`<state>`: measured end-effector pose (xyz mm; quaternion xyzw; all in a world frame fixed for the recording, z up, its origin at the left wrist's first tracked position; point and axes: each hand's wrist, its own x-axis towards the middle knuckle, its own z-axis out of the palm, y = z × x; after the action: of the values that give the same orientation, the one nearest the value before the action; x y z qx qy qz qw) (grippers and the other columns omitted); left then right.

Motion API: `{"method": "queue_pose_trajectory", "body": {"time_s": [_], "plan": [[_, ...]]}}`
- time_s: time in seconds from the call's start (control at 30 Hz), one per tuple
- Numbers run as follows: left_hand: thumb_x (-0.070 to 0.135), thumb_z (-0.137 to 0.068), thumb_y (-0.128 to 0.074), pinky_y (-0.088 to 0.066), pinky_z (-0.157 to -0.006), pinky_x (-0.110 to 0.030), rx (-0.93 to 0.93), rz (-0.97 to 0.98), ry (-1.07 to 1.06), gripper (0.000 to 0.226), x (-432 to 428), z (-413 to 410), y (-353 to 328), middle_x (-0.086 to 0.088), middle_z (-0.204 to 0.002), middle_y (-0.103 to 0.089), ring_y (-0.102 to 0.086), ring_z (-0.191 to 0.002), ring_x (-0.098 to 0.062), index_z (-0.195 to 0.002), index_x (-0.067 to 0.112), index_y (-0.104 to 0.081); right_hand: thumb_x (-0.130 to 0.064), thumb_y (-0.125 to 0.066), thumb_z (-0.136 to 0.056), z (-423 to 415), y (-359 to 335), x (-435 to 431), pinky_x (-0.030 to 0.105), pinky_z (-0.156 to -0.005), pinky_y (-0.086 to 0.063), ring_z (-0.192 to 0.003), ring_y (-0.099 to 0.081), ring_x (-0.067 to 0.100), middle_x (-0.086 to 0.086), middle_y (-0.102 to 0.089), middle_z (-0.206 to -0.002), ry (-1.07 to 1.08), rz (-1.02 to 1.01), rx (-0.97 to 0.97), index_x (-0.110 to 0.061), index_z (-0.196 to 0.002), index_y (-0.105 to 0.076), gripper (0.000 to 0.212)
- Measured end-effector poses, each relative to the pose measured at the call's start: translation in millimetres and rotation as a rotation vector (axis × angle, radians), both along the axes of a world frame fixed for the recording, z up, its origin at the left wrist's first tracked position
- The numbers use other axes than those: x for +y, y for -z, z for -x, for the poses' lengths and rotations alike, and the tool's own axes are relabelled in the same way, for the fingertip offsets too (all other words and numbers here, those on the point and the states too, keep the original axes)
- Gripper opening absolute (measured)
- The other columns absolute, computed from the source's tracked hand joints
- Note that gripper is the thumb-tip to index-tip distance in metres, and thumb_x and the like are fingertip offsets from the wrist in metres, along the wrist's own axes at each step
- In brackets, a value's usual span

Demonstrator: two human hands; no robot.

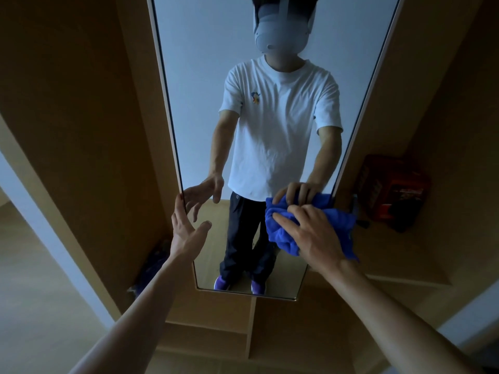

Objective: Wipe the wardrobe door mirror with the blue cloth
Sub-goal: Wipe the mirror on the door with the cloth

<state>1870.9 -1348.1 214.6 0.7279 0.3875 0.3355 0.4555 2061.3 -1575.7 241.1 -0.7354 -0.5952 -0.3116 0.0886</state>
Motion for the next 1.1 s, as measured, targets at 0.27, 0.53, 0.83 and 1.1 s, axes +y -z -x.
{"method": "queue_pose_trajectory", "body": {"time_s": [0.27, 0.53, 0.83, 1.1], "plan": [[0.02, -0.097, -0.065, -0.038, -0.092, -0.041, -0.002, 0.035, 0.02, 0.097, -1, 2, -4, -0.004, -0.171, -0.005, -0.025, -0.151, -0.035, -0.161, 0.04, 0.005, -0.008, -0.066, -0.092, 0, -15, -6, 0.045, -0.093, -0.046, -0.106, -0.056, 0.032, 0.014, -0.056, -0.133, 0.008, 0.027, 0.105, -0.02, -0.144, -0.056, 0.054], [0.018, -0.097, -0.065, -0.04, -0.097, -0.045, -0.02, 0.041, 0.026, 0.095, -4, 4, -8, -0.004, -0.171, -0.006, -0.023, -0.152, -0.034, -0.162, 0.039, 0.002, -0.011, -0.075, -0.087, -17, -78, -22, 0.045, -0.088, -0.048, -0.1, -0.054, 0.033, 0.015, -0.058, -0.123, 0.038, -0.224, 0.047, -0.016, -0.141, -0.059, 0.057], [0.015, -0.098, -0.062, -0.043, -0.093, -0.044, 0.004, 0.007, -0.023, 0.095, -8, 1, -5, -0.004, -0.171, -0.006, -0.025, -0.152, -0.033, -0.162, 0.037, 0.004, -0.009, -0.078, -0.083, -24, -58, -24, 0.046, -0.087, -0.05, -0.1, -0.058, 0.032, 0.011, -0.061, -0.123, 0.013, -0.196, 0.009, -0.019, -0.135, -0.064, 0.055], [0.015, -0.098, -0.063, -0.042, -0.087, -0.038, 0.013, -0.007, -0.013, 0.095, -7, 2, -3, -0.003, -0.171, -0.005, -0.024, -0.151, -0.034, -0.162, 0.038, 0.004, 0.003, -0.077, -0.08, -17, 10, -29, 0.048, -0.095, -0.052, -0.108, -0.063, 0.035, 0.016, -0.063, -0.126, -0.005, -0.058, 0.121, -0.016, -0.136, -0.065, 0.06]]}}
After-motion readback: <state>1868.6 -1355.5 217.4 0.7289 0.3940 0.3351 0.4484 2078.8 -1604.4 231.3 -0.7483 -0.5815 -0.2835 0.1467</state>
